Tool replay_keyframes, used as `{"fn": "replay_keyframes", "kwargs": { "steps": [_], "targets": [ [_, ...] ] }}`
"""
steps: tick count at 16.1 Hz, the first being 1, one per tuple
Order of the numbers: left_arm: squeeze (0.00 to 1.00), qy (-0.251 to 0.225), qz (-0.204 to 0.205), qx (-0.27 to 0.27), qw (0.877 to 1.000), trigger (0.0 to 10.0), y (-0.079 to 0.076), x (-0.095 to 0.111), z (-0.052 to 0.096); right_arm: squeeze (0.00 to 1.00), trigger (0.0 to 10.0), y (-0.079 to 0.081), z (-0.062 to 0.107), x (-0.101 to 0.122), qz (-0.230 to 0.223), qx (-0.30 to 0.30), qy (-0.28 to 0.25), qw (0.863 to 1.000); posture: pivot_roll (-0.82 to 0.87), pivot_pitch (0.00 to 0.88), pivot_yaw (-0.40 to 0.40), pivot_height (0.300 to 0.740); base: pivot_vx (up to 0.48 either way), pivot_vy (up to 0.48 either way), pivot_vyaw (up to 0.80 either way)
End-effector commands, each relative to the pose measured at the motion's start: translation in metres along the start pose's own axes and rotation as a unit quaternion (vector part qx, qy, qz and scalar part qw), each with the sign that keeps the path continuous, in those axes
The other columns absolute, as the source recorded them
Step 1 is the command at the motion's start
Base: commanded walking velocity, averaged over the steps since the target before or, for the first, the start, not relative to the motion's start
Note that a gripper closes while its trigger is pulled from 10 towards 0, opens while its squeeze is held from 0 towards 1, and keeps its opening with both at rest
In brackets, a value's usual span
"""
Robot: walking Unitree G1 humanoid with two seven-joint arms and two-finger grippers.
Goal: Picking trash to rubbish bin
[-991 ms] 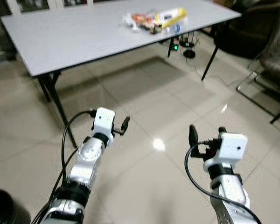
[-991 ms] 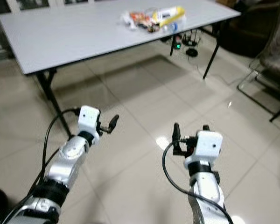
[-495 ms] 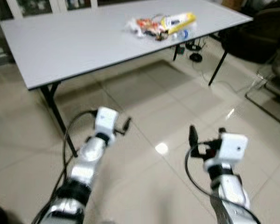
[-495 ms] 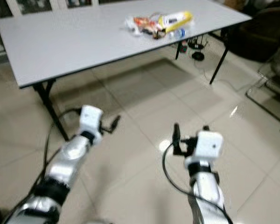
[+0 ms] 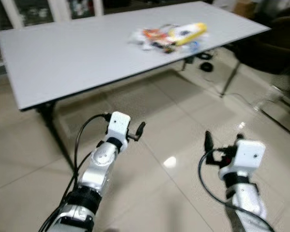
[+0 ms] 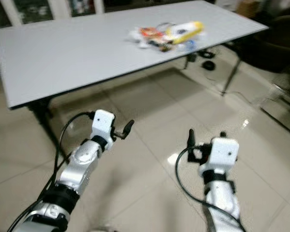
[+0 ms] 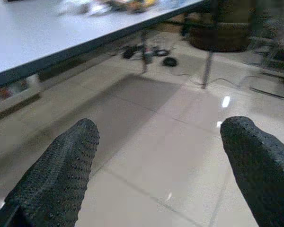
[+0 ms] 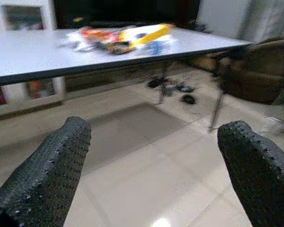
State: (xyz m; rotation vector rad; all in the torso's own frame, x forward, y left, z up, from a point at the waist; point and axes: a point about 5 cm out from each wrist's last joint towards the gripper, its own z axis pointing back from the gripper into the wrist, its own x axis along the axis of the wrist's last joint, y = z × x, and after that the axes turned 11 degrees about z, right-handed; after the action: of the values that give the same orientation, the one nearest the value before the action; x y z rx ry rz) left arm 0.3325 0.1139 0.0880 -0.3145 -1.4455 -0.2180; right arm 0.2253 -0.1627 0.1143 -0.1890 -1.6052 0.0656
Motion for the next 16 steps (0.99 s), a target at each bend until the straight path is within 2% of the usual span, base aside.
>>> {"fn": "replay_keyframes", "kwargs": {
  "steps": [1,4,9,16],
  "targets": [
    [0.00,0.004,-0.003,0.001,1.000,10.0,0.0002,-0.0011,-0.0004,0.00,10.0,-0.0025,0.0003,0.0017,0.008,-0.005,-0.005,1.000,0.13,0.082,-0.041,0.740,0.386,0.000,0.80],
    [0.00,0.007,-0.006,0.015,1.000,10.0,0.0017,-0.0015,-0.0010,0.00,10.0,-0.0030,-0.0003,0.0008,0.010,-0.005,-0.003,1.000,0.13,0.080,-0.042,0.740,0.106,0.000,0.68],
    [0.00,0.007,-0.007,0.020,1.000,10.0,0.0021,-0.0008,-0.0030,0.00,10.0,-0.0052,-0.0009,-0.0001,0.006,-0.012,-0.001,1.000,0.13,0.075,-0.045,0.740,0.000,0.000,0.00],
    [0.00,0.008,-0.003,0.020,1.000,10.0,-0.0002,-0.0016,-0.0048,0.00,10.0,-0.0094,-0.0018,-0.0020,0.014,-0.019,0.009,1.000,0.12,0.064,-0.052,0.740,0.000,-0.459,0.00]
  ]
}}
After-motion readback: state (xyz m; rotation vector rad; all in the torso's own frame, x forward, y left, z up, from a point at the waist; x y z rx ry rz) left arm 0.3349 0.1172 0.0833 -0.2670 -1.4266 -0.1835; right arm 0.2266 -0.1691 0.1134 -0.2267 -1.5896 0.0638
